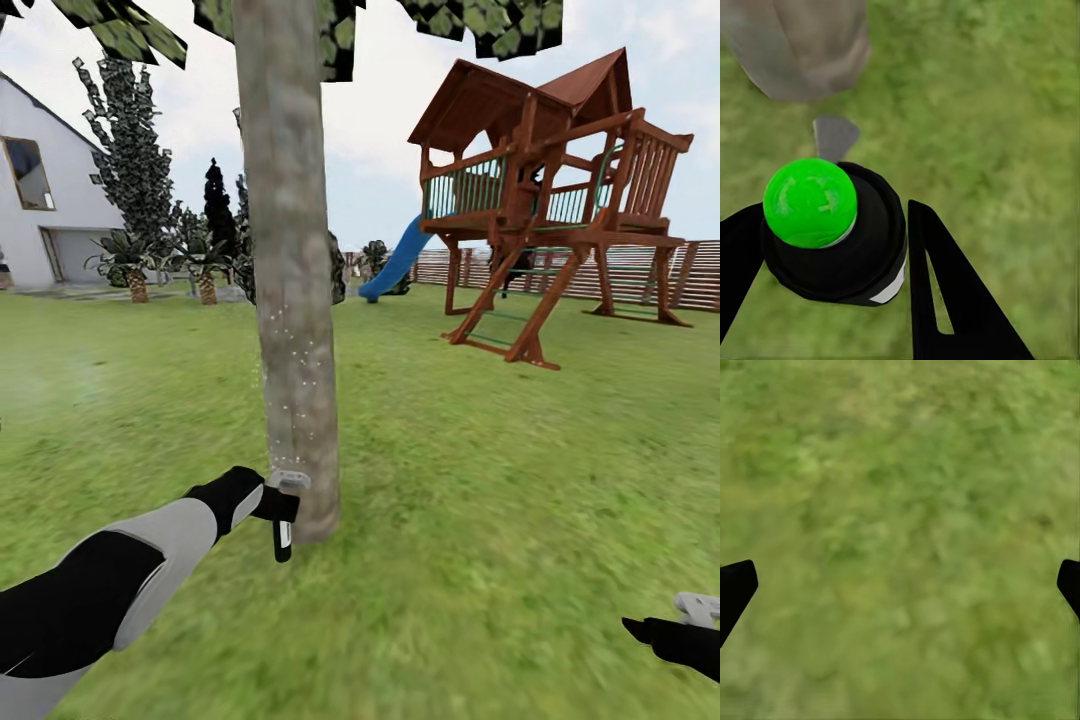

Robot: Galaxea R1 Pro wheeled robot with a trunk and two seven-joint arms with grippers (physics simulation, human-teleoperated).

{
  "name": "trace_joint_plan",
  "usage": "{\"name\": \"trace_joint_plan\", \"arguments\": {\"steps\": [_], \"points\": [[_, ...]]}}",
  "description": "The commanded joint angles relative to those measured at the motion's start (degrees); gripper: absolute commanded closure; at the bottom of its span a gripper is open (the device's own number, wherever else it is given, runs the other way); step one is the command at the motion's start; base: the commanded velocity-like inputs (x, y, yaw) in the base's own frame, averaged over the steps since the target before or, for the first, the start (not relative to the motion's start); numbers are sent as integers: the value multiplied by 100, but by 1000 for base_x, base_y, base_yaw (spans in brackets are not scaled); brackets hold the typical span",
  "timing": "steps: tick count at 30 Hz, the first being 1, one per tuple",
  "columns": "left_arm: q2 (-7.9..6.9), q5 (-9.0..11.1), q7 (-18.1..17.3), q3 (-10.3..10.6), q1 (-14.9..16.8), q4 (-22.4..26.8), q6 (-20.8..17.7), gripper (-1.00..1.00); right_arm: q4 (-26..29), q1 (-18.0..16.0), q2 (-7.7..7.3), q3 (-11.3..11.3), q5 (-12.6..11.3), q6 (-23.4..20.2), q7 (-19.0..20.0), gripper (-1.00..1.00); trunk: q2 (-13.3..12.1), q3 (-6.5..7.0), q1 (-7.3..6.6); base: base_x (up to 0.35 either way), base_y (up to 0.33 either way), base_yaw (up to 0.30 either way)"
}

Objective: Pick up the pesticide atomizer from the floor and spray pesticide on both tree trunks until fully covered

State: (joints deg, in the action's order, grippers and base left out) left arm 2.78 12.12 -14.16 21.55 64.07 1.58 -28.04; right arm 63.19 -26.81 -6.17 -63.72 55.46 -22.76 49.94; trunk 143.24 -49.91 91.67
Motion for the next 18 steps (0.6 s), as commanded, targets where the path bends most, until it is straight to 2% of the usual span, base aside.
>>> {"name": "trace_joint_plan", "arguments": {"steps": [1, 7, 9, 13, 18], "points": [[1, 1, 1, -1, 0, 1, 0, 100, 0, 0, -3, 0, 0, 0, -1, -100, 0, 0, 0, 165, -305, 65], [7, 1, 1, -1, 0, 1, 0, 100, 6, 0, -35, 0, 0, 4, 0, -100, 0, 0, 0, 165, -305, 7], [51, -4, 1, -1, 0, 1, 0, 100, 8, 0, -34, 0, 0, 2, -1, -100, 0, 0, 0, 155, -305, 22], [116, -7, 1, -1, 0, 1, 0, 100, 9, 0, -19, 0, 0, 0, -2, -100, 0, 0, 0, 58, -314, 197], [126, -8, 6, -1, 0, 1, 0, 100, 16, 0, -4, 3, 0, 0, -2, -100, 0, 0, 0, 4, -323, 268]]}}
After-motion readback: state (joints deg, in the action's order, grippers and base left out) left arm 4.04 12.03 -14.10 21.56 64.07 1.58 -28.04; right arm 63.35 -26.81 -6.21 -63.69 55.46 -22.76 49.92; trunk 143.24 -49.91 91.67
